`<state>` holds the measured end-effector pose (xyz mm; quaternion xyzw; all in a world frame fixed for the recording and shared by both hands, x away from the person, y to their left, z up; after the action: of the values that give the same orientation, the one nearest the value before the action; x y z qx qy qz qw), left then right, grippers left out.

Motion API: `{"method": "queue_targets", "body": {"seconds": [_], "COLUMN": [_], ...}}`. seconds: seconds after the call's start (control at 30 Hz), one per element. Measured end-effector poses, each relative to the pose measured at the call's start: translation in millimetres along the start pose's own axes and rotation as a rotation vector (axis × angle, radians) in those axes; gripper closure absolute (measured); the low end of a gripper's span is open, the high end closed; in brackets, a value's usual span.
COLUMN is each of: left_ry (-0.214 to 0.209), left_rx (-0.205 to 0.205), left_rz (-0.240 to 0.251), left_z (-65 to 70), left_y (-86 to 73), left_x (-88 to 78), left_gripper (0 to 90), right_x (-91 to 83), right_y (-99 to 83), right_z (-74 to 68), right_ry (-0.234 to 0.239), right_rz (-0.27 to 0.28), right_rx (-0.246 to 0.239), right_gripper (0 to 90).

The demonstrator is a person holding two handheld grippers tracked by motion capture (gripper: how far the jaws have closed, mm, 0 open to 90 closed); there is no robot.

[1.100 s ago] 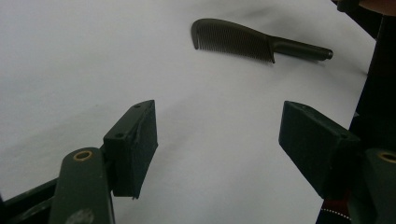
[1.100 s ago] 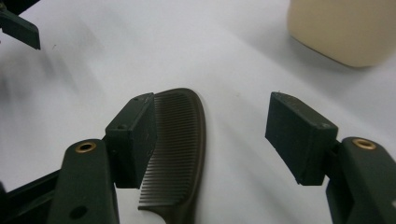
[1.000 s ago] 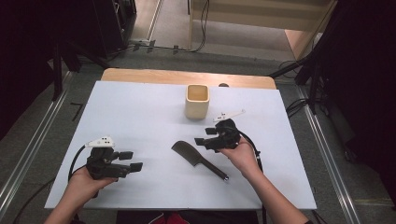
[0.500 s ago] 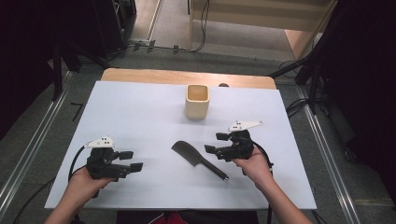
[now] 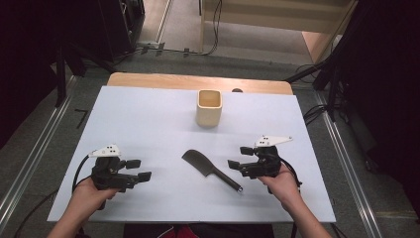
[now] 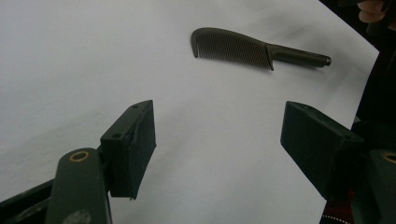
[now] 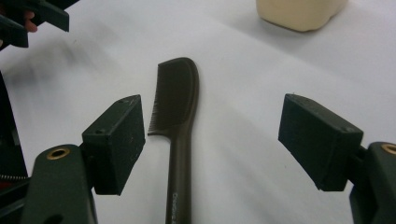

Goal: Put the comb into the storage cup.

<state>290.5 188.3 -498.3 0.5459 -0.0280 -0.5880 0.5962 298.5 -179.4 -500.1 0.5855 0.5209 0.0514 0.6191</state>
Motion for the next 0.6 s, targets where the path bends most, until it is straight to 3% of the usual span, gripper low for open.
{"method": "queue_targets", "body": {"seconds": [0.3, 0.6], "left_ry": [0.011, 0.035], "left_rx": [0.015, 0.036], "left_rz": [0.009, 0.017], "left_z": [1.2, 3.2], "left_y": [-0.2, 0.6], "left_x": [-0.3, -0.2], "left_gripper": [27.5, 27.9], "right_x": [-18.6, -28.5], "right_y": [-16.7, -28.4], "right_z": [5.3, 8.9], "right_ry": [-0.053, -0.072], "right_rz": [0.029, 0.034], "right_rx": [0.027, 0.053], "right_gripper": [20.9, 20.8]}}
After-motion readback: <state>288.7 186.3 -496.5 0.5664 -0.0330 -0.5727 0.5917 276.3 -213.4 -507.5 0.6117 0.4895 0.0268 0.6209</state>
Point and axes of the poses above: each handheld gripper's, and its own axes: x roughly forward along the jaws, y roughly out of its top, z roughly to its right, the point moved 6 cm from there along x, roughly forward along the jaws, and after that the axes turned 4 degrees about -x, right-handed, at the moved point
